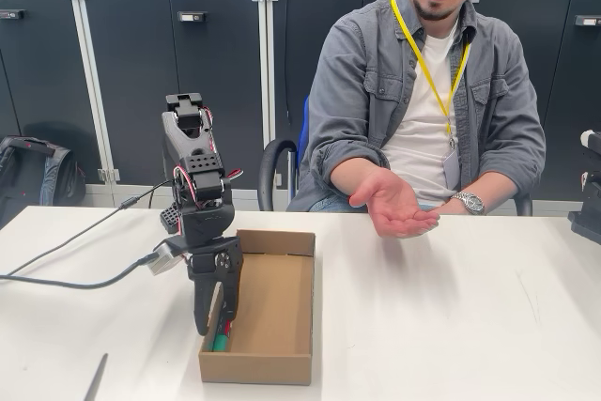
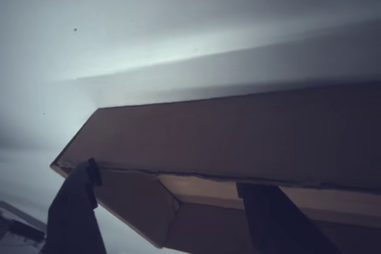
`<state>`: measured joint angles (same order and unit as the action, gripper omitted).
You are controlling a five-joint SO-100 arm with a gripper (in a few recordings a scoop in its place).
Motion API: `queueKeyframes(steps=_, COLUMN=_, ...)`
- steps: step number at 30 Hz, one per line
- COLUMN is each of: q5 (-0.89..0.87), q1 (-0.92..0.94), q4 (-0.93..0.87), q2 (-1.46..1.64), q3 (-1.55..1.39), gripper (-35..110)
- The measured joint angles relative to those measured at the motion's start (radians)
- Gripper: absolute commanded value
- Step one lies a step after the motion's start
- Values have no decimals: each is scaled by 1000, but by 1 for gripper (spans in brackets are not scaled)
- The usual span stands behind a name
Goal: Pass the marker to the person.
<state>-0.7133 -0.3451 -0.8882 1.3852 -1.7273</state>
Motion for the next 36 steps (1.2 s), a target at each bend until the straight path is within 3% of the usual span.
queueKeyframes(steps=13, q5=-2, q1=-25, q4=-26, q2=-5, q3=17, gripper=45)
queueKeyframes(steps=15, q5=-12, q1=-34, q4=-25, q2=-5, q3=5, gripper=36)
queueKeyframes(steps=18, q5=-25, q1=-43, q4=-37, q2=-3, q3=-3, gripper=4)
queueKeyframes(steps=22, q5=-21, q1=-40, q4=-46, q2=14, q3=-23, gripper=-2)
queueKeyframes(steps=23, q5=-23, q1=-40, q4=-46, q2=12, q3=-23, gripper=-1)
queueKeyframes(steps=26, q5=-29, q1=-40, q4=-46, q2=12, q3=-23, gripper=35)
queueKeyframes(steps=28, q5=-60, q1=-40, q4=-48, q2=14, q3=-28, gripper=44)
queueKeyframes(steps=32, q5=-60, q1=-46, q4=-49, q2=-5, q3=-49, gripper=51)
queueKeyframes(steps=36, q5=55, q1=-54, q4=2, q2=-8, q3=-28, gripper=53)
